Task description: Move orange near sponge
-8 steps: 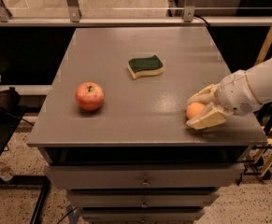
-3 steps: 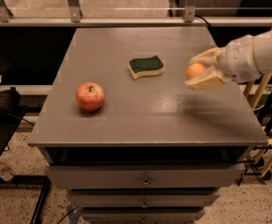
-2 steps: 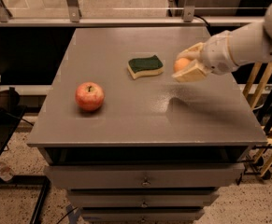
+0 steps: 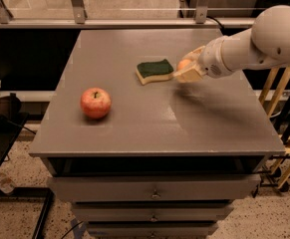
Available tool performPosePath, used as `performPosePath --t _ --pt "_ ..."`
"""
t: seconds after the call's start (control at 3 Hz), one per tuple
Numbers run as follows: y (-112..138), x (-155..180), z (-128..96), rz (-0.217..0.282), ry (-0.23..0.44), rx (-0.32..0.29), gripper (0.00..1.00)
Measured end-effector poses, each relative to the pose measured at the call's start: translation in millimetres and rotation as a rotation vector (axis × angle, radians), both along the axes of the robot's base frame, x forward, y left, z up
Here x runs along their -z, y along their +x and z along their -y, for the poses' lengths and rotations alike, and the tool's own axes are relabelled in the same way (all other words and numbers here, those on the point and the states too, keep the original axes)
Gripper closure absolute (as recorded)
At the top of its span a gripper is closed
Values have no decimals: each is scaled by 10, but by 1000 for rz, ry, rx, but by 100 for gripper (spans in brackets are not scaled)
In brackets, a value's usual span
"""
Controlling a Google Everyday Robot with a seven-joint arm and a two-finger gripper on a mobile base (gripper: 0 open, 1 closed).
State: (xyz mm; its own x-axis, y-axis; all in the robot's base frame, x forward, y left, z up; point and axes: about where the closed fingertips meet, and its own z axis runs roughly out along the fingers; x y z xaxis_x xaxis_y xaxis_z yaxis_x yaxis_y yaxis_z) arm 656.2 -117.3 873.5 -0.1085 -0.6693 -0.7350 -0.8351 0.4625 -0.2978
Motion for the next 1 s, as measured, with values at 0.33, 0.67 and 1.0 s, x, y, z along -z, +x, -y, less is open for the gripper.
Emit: performPosePath --t 0.33,0.67,1.0 --pt "145 121 -22 -27 27 70 100" --pt "226 226 -42 -58 45 105 100" --pt "262 316 -20 -91 54 134 100"
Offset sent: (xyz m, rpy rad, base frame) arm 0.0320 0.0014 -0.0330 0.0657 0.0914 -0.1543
